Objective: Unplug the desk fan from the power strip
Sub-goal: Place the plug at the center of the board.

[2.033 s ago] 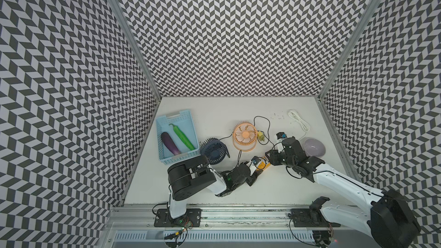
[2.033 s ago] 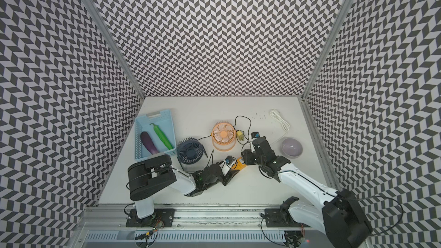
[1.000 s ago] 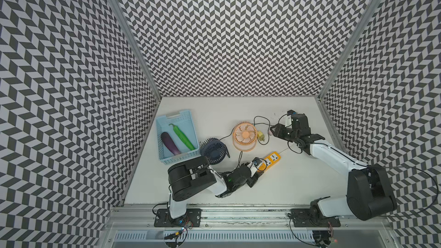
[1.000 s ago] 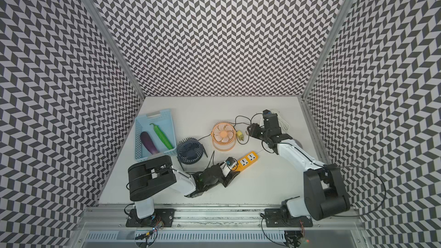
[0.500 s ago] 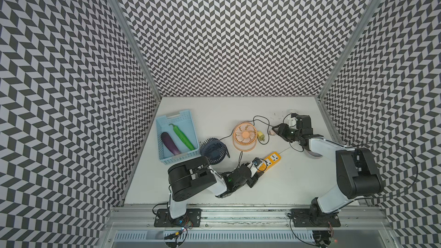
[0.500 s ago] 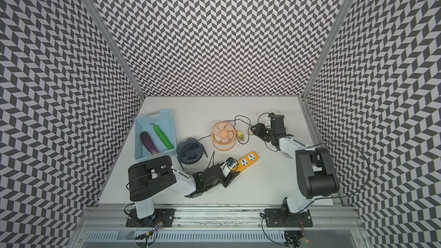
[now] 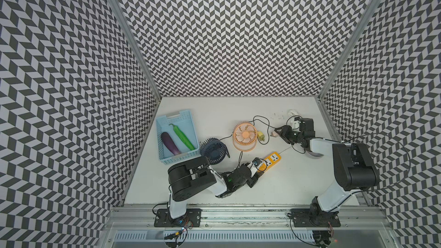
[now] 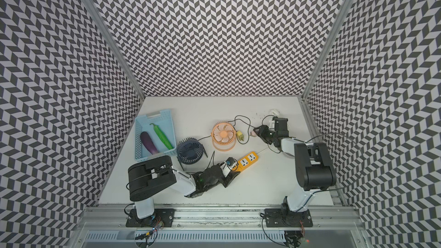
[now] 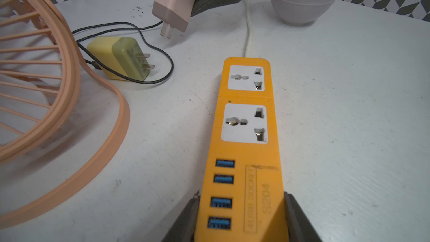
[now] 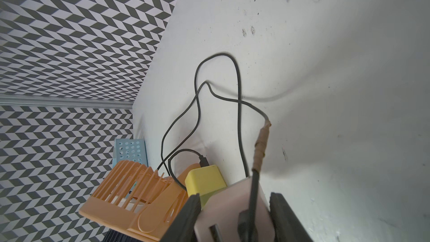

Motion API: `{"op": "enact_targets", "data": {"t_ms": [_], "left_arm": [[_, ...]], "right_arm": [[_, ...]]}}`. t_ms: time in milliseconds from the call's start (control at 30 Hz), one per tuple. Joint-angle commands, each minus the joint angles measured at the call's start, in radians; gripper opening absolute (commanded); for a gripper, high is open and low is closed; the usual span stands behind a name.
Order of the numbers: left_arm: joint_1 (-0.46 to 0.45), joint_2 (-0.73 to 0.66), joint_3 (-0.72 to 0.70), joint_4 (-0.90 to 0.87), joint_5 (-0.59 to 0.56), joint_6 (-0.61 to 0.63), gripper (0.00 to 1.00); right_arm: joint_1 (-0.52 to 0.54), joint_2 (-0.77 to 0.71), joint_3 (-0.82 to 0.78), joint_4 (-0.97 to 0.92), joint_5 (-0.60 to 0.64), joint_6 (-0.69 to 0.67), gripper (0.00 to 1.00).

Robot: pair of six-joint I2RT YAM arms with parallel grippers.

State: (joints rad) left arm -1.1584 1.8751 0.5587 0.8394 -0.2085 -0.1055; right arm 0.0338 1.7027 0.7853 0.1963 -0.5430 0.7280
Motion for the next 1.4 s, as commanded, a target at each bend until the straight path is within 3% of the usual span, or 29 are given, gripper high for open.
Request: {"op": "enact_targets", "data": {"t_ms": [0,133,267,467,1033,1133,1233,1367], "left_arm": [[-0.018,0.035,-0.009,-0.134,0.035,0.003,0.32],[-0.018,0.035,-0.009,-0.131,0.037,0.003,0.33],[-0.017,0.034,-0.010,-0.130,0.038,0.003,0.32],[-0.018,0.031,-0.012,-0.129,0.037,0.002,0.32],[-0.017,0.021,-0.012,-0.125,0.031,0.003,0.33],[-0.018,0.026,0.007,-0.140,0.024,0.003,0.37],[-0.022,0.024,0.021,-0.164,-0.005,-0.015,0.53],[-0.028,-0.031,0.012,-0.174,-0.049,-0.035,0.65]], "right_arm": [[-0.005,0.026,-0.015,0.093,-0.033,0.032,0.30],[-0.006,0.047,-0.013,0.108,-0.058,0.050,0.37],[-0.006,0.046,-0.011,0.103,-0.069,0.058,0.51],[-0.014,-0.036,-0.034,0.067,-0.057,0.059,0.64],[-0.032,-0.454,-0.181,-0.109,-0.002,-0.072,0.66],[-0.031,-0.506,-0.230,-0.110,-0.008,-0.095,0.68],[-0.031,-0.540,-0.248,-0.153,0.022,-0.135,0.70],[-0.031,-0.581,-0.247,-0.188,0.050,-0.163,0.73]]}}
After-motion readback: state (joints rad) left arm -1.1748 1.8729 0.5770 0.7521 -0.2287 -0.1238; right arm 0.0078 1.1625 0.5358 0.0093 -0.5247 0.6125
